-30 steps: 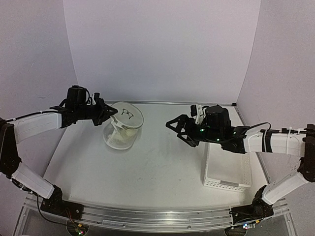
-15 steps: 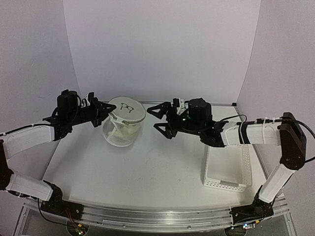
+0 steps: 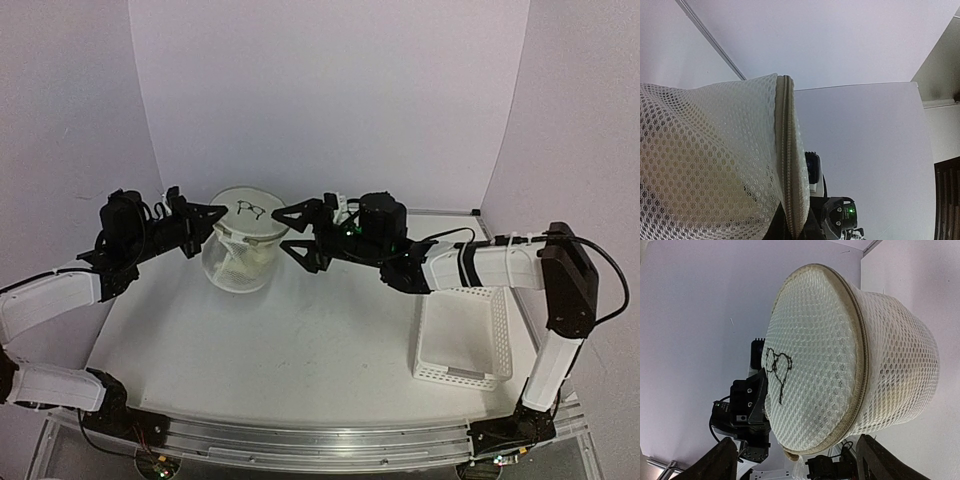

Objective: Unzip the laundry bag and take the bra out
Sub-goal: Pass from the left arm to the right

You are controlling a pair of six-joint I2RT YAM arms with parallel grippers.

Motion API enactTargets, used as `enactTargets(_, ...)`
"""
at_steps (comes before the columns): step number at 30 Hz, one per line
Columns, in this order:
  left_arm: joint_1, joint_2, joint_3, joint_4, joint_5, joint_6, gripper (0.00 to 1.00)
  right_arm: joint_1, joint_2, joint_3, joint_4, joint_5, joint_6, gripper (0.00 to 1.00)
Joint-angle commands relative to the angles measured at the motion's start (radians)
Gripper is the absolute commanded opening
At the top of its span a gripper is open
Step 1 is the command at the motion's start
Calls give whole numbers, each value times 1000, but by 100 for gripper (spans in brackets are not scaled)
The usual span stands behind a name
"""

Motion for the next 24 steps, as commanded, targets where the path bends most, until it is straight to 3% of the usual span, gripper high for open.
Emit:
enactTargets(1,-8,-39,-6,137,-25,-42,0,16,36,70,61,-15,40,80)
enactTargets(6,-16,-38,-12,164,-26,-60,0,21,64,102,63,-11,54,75)
enactTargets(14,-26,-47,-30,187,-27,-77,0,21,72,118,64,0,58,54)
enactTargets(16,-27,-50,-37,190,-28,-80,0,21,69,116,66,3,55,44)
enactTargets(22,-31,-49,-50,194,-8,-77,0,22,47,109,66,3,33,0)
enactTargets(24,-32,-51,-63,194,-8,-77,0,22,35,97,66,6,23,0)
